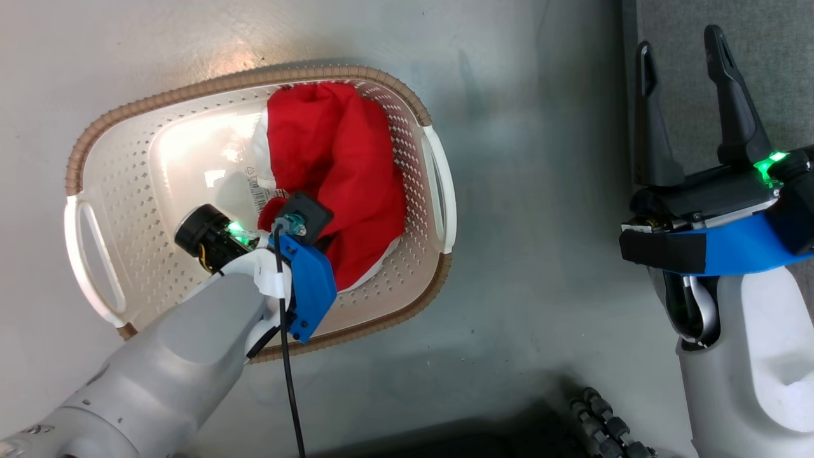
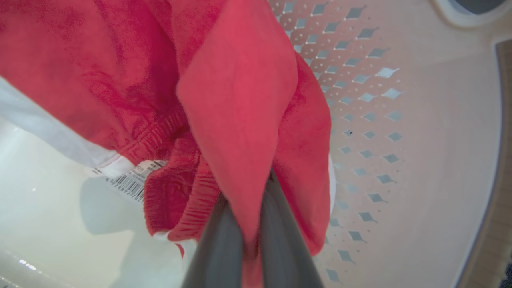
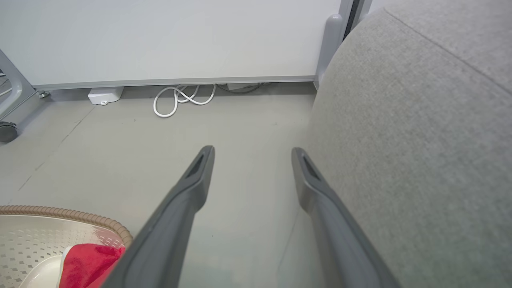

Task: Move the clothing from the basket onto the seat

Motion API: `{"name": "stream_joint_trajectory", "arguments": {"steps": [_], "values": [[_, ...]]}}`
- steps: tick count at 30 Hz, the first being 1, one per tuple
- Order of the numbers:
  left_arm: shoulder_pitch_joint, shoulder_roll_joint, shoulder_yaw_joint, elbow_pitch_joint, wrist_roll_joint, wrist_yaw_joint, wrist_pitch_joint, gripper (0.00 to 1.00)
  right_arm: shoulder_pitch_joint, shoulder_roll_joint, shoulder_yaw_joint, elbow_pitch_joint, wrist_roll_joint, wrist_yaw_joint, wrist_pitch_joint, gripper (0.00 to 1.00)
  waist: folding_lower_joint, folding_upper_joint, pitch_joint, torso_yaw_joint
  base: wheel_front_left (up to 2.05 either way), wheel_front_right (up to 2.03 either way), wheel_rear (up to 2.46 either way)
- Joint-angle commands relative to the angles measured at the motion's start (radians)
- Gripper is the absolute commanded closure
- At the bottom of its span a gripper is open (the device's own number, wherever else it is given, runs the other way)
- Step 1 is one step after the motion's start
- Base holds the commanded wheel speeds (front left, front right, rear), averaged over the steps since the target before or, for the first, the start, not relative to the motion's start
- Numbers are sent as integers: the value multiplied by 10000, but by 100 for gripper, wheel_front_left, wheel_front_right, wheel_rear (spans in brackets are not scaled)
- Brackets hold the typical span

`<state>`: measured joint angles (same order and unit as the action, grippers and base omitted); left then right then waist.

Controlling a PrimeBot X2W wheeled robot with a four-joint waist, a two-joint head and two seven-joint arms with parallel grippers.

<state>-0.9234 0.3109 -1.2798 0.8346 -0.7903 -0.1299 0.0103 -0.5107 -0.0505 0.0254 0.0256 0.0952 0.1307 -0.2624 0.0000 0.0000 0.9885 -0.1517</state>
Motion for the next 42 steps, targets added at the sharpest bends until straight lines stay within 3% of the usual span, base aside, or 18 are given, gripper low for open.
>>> {"name": "stream_joint_trajectory", "arguments": {"steps": [1,23,42], "values": [[64,-17,-22,-84,75,-10,-33,100,-128,3,-17,44,21,1,-36,0,0,0,-84,26,0,0,0],[1417,-85,-20,-1815,716,-10,-498,100,498,1,51,780,-130,1,-37,0,0,0,-2436,588,0,0,0],[1469,-346,-21,-1954,-25,-10,-2554,100,1579,1,-198,1467,-312,1,-37,0,0,0,-5258,1233,0,0,0]]}}
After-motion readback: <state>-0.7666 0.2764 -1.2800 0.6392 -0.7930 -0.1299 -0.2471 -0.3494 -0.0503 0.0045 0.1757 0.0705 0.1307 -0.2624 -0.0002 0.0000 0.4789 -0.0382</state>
